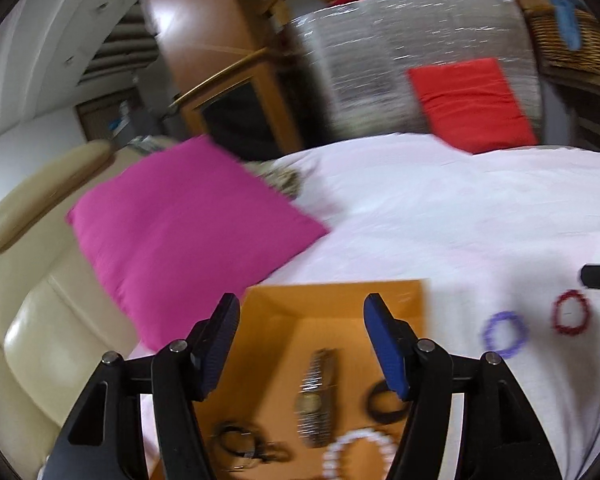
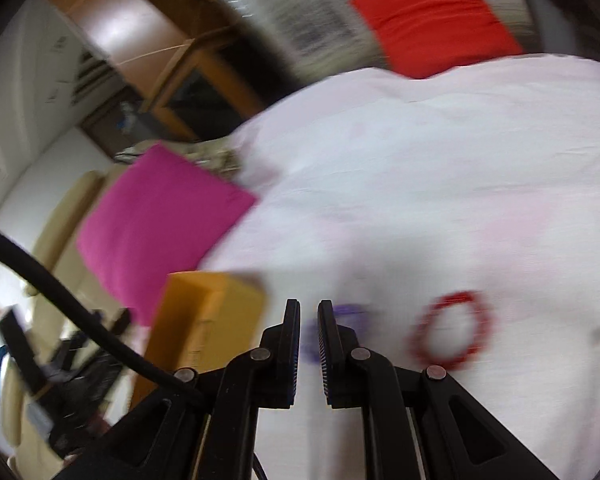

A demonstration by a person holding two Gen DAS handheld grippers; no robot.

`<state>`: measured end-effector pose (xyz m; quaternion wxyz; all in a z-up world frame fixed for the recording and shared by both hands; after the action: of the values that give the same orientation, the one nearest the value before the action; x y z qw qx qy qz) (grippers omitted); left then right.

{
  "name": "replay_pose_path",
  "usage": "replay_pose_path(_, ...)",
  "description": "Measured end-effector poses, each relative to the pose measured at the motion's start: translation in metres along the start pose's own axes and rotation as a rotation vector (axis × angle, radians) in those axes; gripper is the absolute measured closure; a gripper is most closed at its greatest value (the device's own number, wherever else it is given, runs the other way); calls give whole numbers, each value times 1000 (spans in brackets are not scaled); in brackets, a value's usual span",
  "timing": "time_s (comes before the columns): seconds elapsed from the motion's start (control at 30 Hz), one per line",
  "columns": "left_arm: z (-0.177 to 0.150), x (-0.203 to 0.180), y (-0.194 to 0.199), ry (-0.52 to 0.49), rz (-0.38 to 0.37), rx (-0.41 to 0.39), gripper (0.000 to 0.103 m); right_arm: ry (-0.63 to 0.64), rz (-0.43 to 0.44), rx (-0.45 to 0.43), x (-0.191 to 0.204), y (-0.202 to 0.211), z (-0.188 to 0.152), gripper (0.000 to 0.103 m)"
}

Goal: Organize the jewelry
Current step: 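Grasp the purple bracelet with the left tool while the right tool grasps the red bracelet, then carry purple and red bracelets into the orange box and open both tools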

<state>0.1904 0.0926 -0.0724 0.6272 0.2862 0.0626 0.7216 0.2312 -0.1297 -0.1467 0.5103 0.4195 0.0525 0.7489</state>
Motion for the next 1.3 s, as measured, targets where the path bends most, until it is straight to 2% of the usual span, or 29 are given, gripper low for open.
replay_pose_path(0.13, 6, -55, 8, -69, -87, -1, 38, -27, -153, 55, -52, -1, 2, 91)
replay_pose_path(0.23, 2, -99, 3, -131, -166, 36, 38, -55, -198, 111, -74, -11, -2, 91)
replay_pose_path(0.33, -8, -126, -11, -142, -225, 111, 38, -12, -241, 149, -83, -24, -9, 91)
replay_pose_path(0.6, -33, -153, -44, -129, -295, 253, 38, 194, -299, 133, -73, -26, -10, 93)
replay_pose_path(0.8, -46, -175, -67, -122, -351, 323, 39, 154, -308, 79, -81, -8, 0, 94)
replay_pose_path(0.83, -49, -178, -71, -108, -363, 337, 42, 139, -304, 73, -83, -6, 2, 94)
replay_pose_path(0.87, -53, -180, -73, -95, -376, 351, 53, 128, -299, 70, -84, -5, 3, 94)
replay_pose_path(0.9, -55, -184, -75, -72, -407, 369, 59, 120, -296, 68, -85, -3, 4, 94)
replay_pose_path(0.93, -54, -185, -75, -54, -420, 363, 60, 114, -296, 65, -87, -2, 5, 94)
replay_pose_path(1.03, -52, -189, -74, -47, -449, 355, 83, 97, -291, 63, -89, -2, 7, 94)
replay_pose_path(1.17, -48, -189, -69, -32, -468, 349, 85, 71, -276, 37, -88, 3, 12, 94)
replay_pose_path(1.23, -44, -184, -64, -14, -471, 338, 93, 58, -243, 9, -83, 8, 17, 94)
replay_pose_path(1.3, -36, -176, -58, 10, -471, 316, 94, 54, -217, -22, -77, 14, 23, 94)
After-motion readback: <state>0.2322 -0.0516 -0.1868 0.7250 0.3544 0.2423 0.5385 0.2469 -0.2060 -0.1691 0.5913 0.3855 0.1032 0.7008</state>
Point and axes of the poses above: each gripper's, at about its wrist camera, not at the fingertips, and y roughly against the way its jaws point, x to its left, z to its top, the point moved 10 cm from there along -y, roughly the way its jaws point, and after that the axes turned 2 degrees about -x, right-handed, at the moved point
